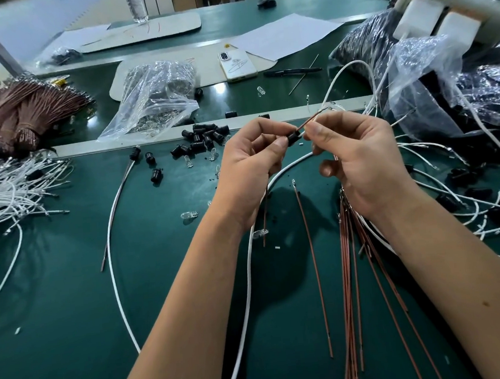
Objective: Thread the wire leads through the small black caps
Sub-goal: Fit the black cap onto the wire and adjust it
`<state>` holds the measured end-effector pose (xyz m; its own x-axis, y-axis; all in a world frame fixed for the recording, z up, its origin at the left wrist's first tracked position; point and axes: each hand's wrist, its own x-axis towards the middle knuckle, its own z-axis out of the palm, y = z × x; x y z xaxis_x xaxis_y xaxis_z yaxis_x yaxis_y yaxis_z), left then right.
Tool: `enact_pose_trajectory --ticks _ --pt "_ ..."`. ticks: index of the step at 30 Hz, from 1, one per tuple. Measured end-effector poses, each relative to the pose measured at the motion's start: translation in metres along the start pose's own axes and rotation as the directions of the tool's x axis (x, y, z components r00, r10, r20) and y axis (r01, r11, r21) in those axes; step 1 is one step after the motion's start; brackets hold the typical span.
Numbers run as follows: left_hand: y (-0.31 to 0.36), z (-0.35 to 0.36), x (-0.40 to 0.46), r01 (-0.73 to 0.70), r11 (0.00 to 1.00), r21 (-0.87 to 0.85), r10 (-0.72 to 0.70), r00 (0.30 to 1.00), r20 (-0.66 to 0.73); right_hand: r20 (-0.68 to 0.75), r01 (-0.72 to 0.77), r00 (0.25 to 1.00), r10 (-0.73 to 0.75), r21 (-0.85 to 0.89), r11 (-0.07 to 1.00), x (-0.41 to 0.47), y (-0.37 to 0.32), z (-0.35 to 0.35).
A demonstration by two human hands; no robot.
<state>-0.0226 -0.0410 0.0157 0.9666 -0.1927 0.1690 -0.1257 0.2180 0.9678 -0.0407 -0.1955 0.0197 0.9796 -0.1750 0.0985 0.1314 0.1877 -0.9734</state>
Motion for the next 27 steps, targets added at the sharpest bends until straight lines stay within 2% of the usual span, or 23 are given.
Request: enact_pose_trajectory --ticks 9,16,27 --pt "-0.0017 0.0004 0.0006 -0.013 0.999 0.031 0.014 1.0 -0.019 -0.075 0.088 0.993 -0.093 -0.068 0.994 0.0002 0.0027 0.0007" --pt "-0.0023 0.0017 0.0007 0.001 1.0 0.007 -0.001 1.0 -0.019 -0.02 -0.009 1.0 0.01 0.053 0.999 0.0001 0.0027 0.0017" --pt "-0.007 -0.0006 0.0022 -0.01 0.999 0.046 0.011 1.0 -0.015 -0.048 0.09 0.994 -0.095 -0.1 0.991 0.0024 0.0021 -0.0021"
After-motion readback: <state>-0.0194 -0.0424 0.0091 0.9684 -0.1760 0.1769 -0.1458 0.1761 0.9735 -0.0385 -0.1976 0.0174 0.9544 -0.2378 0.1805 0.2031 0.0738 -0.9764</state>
